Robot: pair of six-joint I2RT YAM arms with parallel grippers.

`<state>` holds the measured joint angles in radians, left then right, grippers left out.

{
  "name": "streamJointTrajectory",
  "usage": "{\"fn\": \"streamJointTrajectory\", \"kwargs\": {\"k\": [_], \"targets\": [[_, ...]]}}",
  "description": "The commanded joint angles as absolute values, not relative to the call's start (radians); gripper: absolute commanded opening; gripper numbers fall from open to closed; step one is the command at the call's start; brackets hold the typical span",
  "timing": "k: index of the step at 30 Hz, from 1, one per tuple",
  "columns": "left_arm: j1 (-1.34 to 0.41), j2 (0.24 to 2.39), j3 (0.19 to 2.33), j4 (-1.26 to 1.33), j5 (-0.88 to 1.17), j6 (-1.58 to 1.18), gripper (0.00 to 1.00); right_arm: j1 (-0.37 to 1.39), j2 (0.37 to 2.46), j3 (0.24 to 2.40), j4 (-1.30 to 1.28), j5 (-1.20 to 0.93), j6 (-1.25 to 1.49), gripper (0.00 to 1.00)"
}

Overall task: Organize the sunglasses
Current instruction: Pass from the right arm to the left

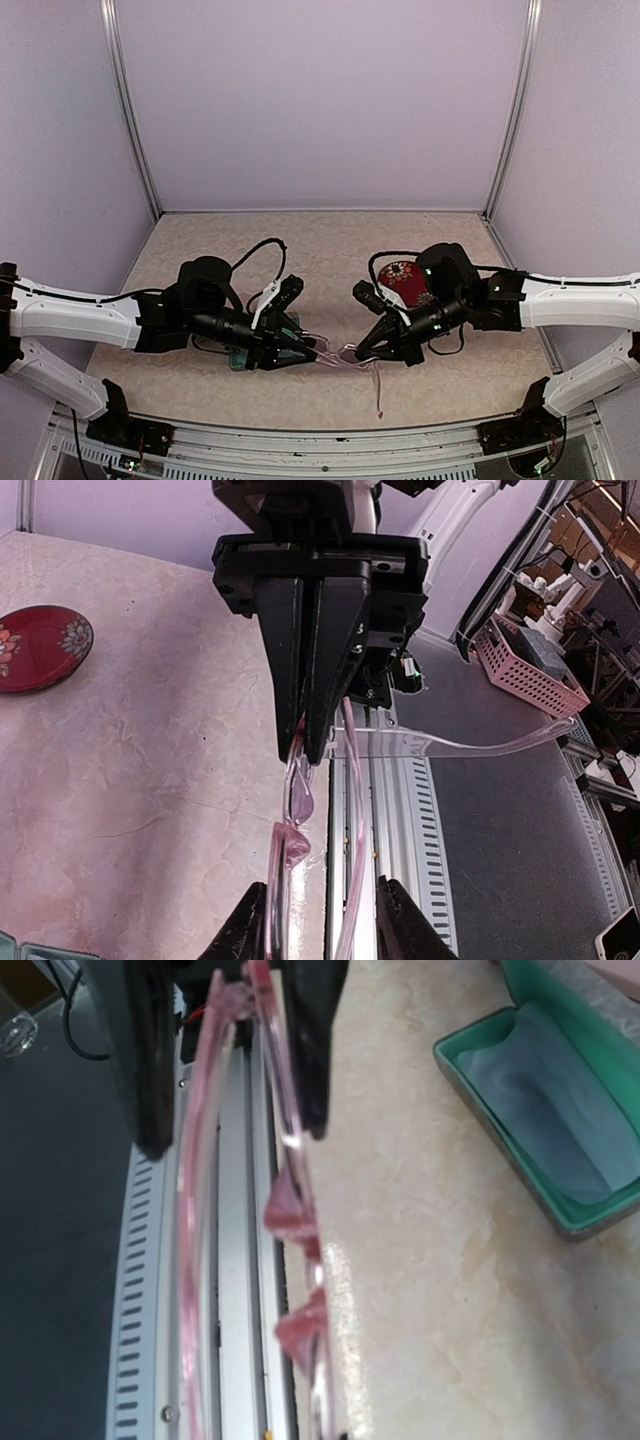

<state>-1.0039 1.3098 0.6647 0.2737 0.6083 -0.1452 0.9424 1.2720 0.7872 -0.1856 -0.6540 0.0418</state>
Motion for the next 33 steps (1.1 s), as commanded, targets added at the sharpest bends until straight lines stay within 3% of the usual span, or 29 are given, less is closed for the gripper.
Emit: {"fn": "streamJointTrajectory", "kwargs": {"k": [1,13,22,33], "targets": [[-0.997,1.325,0.69,0.317,0.653,-0.159,0.32,0.953,1.285,0.793,-0.159,-0.676,0.036,0.0],[-0.996,1.346,0.678,0.325,0.682,-0.173,0.2,0.95,1.271,0.763,-0.131,-0.664,0.054,0.03],[-0.994,1.347,0.658,0.325,0.693,-0.158,0.19,0.94,1.247,0.731,-0.111,-0.67,0.078,0.25],[-0.988,1.346,0.63,0.322,0.706,-0.129,0.17,0.916,1.196,0.64,-0.006,-0.75,0.129,0.4]]}}
